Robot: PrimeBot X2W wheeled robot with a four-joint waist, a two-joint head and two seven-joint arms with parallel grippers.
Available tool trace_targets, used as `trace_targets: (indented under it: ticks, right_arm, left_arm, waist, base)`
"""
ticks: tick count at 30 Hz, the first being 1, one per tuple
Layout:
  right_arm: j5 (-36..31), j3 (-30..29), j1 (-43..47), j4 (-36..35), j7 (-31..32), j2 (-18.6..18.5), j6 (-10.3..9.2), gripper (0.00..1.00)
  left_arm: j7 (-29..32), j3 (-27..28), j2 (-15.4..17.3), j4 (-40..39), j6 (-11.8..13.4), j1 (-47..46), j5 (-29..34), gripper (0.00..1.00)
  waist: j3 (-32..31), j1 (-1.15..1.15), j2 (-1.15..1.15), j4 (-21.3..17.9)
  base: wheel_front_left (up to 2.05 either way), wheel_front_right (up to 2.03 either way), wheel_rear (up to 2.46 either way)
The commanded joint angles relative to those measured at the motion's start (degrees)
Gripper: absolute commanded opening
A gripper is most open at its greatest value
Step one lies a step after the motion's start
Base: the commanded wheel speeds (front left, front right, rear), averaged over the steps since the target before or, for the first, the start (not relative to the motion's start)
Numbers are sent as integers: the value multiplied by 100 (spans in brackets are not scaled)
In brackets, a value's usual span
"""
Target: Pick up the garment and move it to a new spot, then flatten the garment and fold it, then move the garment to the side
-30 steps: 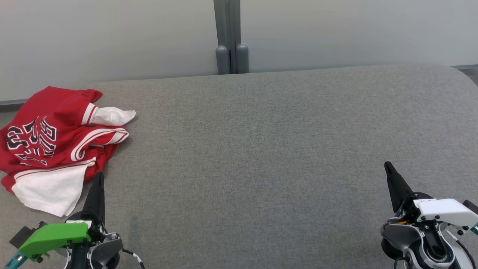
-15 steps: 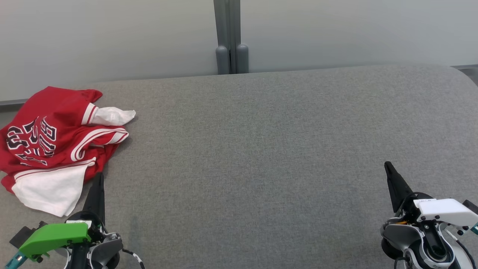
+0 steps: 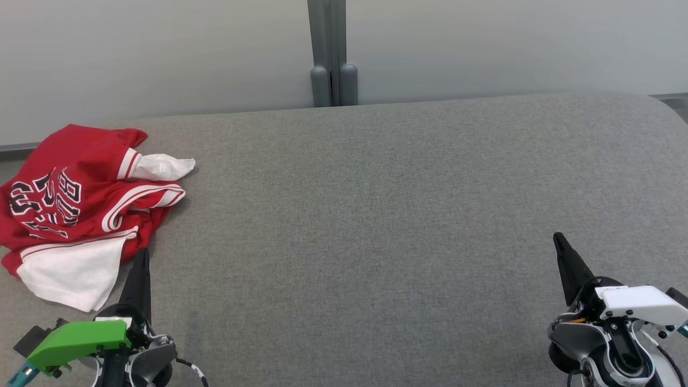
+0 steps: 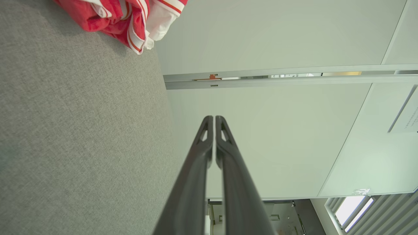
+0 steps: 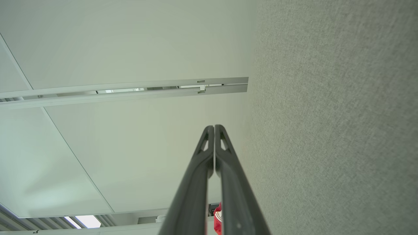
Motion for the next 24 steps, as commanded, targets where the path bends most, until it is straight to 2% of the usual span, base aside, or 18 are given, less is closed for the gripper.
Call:
trace_targets:
  ticks: [1,24]
  right_arm:
    - [-21,0,-30,7,10,-5,2,0]
    - [-21,-1,-30,7,10,-5,2,0]
  left_arm:
    - [21,11,9,-10,-24,-64,-3,0]
    - [21,11,9,-10,-24,-64,-2,0]
  waist:
    - [0,0,0,0]
    - [0,0,0,0]
  base:
    - [0,0,0]
    - [0,0,0]
